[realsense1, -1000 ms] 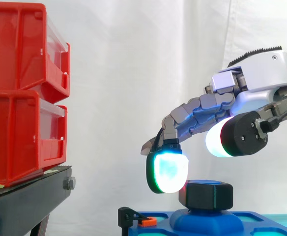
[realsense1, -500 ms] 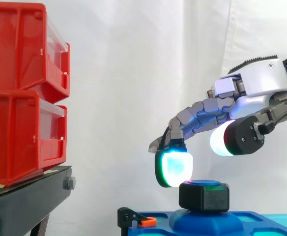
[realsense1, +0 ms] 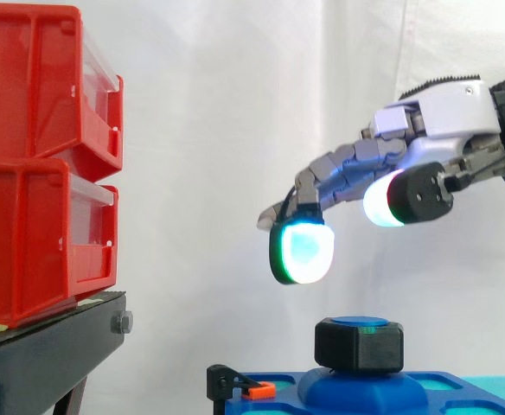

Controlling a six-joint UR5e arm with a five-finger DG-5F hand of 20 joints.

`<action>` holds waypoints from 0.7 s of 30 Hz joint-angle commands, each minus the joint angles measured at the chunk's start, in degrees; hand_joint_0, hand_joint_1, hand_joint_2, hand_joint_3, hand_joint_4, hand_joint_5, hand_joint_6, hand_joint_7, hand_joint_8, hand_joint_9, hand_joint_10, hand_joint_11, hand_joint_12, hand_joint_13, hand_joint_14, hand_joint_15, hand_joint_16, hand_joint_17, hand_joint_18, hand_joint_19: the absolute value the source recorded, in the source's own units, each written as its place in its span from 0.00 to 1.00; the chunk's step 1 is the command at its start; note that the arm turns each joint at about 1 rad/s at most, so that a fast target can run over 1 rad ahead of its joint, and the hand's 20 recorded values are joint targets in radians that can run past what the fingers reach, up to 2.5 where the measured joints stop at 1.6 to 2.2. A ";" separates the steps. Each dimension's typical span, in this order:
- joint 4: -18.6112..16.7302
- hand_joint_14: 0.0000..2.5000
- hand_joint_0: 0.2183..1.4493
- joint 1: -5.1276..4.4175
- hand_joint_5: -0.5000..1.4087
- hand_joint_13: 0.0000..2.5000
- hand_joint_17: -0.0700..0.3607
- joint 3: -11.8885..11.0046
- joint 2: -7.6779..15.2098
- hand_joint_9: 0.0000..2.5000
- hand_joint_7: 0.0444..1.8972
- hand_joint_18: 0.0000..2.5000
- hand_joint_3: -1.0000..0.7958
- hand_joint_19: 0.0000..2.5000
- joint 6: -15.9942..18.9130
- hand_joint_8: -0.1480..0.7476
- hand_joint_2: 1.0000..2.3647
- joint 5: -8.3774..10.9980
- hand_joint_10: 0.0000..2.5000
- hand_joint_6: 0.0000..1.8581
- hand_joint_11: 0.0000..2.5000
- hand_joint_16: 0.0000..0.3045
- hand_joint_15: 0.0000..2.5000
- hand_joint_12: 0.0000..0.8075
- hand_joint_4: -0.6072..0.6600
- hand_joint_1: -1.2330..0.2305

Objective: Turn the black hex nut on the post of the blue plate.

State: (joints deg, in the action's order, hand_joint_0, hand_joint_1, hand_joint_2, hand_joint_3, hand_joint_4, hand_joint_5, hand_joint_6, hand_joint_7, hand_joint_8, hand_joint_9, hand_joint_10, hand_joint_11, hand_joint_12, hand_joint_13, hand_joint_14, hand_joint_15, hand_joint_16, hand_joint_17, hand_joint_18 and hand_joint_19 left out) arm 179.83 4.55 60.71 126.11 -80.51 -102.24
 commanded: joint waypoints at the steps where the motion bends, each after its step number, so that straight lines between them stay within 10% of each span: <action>1: 0.35 0.00 0.21 -0.33 0.15 0.08 0.48 -0.59 0.01 0.09 0.50 0.02 0.28 0.03 0.00 0.43 0.00 0.11 0.00 0.27 0.00 0.20 0.01 0.46 0.63 0.63; 9: 0.09 0.00 0.21 -1.56 0.15 0.08 0.48 -0.59 0.10 0.09 0.48 0.02 0.28 0.03 -0.09 0.43 0.00 2.31 0.00 0.27 0.00 0.20 0.01 0.46 0.63 0.64; 21: -0.18 0.00 0.21 -6.04 0.15 0.07 0.48 1.78 0.10 0.09 0.42 0.01 0.28 0.03 -0.09 0.42 0.00 8.37 0.00 0.27 0.00 0.20 0.00 0.46 0.61 0.65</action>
State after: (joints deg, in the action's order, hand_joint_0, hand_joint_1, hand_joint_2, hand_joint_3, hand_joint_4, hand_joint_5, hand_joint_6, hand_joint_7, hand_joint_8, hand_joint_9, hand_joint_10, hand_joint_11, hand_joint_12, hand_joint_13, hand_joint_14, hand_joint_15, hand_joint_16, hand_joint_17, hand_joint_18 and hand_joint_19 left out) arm 179.93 -0.59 61.94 126.23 -80.60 -95.03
